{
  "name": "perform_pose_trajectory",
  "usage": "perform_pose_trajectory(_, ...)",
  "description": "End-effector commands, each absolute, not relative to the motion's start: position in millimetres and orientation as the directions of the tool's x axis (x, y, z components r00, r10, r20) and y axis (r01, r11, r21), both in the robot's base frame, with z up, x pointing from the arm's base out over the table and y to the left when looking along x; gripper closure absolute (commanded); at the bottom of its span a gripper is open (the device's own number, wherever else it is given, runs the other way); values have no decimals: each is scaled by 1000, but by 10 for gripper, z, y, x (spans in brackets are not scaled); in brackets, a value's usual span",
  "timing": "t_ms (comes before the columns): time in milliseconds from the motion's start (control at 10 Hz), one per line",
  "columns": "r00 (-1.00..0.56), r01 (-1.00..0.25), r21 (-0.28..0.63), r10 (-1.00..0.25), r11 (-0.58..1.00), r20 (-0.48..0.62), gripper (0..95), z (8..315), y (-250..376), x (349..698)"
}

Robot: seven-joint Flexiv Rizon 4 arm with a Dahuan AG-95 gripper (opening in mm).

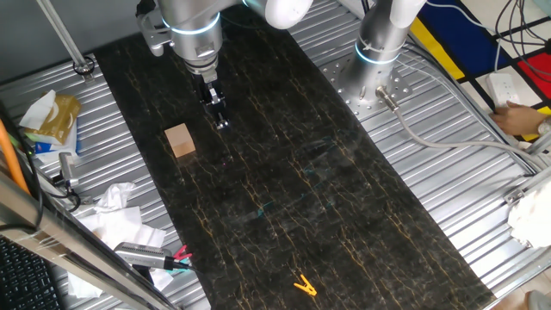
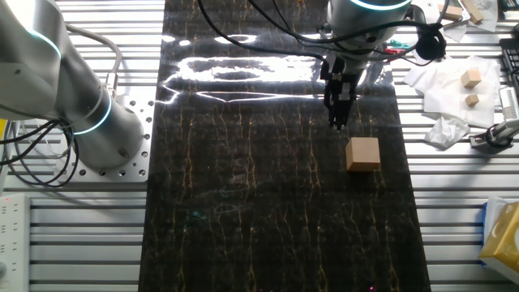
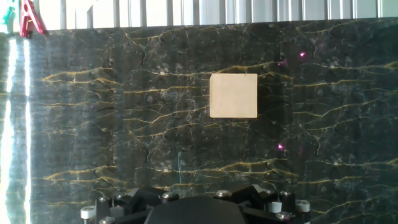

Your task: Use the gripper to push the small block from left to right

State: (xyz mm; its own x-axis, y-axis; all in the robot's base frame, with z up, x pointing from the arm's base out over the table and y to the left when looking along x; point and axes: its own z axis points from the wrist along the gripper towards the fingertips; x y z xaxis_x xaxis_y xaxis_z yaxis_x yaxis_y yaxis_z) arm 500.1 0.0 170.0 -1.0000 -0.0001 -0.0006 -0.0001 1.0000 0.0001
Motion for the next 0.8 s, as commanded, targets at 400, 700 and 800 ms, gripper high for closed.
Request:
perform_pose_trajectory(400, -996, -20, 31, -17, 999, -83, 950, 1705, 3, 5002)
perform_pose_trajectory(700, -996, -27, 29, -25, 999, -83, 950, 1710, 5, 5004)
perform_pose_trajectory(800, -996, -26, 29, -23, 999, -82, 950, 1710, 5, 5005)
